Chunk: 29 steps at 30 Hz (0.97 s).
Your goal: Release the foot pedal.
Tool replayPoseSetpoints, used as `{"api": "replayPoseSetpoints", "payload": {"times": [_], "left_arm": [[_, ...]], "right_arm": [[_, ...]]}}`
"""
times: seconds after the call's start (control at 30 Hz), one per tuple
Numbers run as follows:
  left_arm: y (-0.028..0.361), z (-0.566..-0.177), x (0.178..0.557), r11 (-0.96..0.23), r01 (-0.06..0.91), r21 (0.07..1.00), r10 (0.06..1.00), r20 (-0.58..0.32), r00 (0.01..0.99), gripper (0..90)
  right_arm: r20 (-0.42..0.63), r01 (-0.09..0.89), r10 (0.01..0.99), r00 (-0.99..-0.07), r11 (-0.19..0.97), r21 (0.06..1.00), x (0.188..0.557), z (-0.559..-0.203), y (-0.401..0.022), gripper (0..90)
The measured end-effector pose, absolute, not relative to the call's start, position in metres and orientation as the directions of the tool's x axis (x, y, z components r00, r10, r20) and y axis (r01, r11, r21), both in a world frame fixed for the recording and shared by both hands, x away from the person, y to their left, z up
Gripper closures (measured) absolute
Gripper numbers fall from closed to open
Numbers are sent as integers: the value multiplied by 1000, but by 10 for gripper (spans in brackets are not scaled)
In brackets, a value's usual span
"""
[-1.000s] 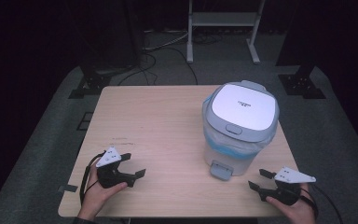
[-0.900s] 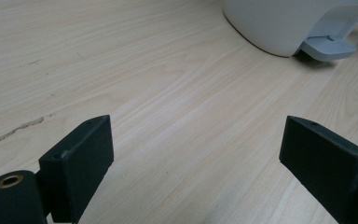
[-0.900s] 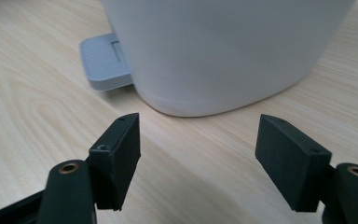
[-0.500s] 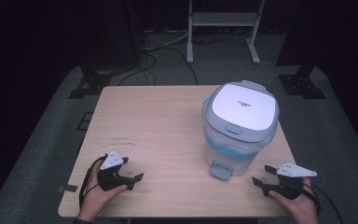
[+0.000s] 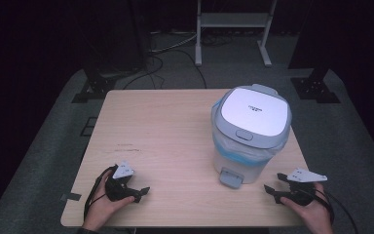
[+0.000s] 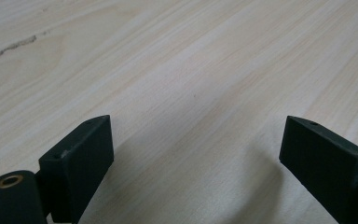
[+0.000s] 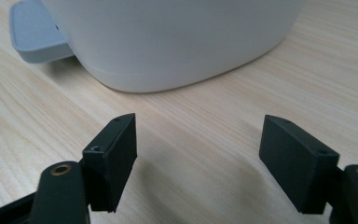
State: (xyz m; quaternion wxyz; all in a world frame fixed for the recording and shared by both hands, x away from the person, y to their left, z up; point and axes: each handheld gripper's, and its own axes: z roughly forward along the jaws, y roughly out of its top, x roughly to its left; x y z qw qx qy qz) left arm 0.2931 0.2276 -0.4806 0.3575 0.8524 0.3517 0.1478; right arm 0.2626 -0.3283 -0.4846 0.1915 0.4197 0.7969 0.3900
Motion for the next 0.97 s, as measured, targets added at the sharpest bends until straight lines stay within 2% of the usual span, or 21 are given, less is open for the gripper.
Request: {"api": "replayPoseSetpoints", "payload": {"times": [0.13, 0.6, 0.97], "left_arm": [[227, -483, 292, -517, 473, 713, 686, 14, 728, 16], [226, -484, 292, -521, 467, 715, 678, 14, 735, 0], [226, -484, 292, -521, 467, 715, 678, 14, 735, 0]], "right_arm": [[19, 527, 817, -576, 353, 773, 263, -486, -328, 251], [13, 551, 810, -586, 387, 739, 265, -487, -324, 163], [13, 551, 811, -585, 386, 739, 265, -487, -324, 161]]}}
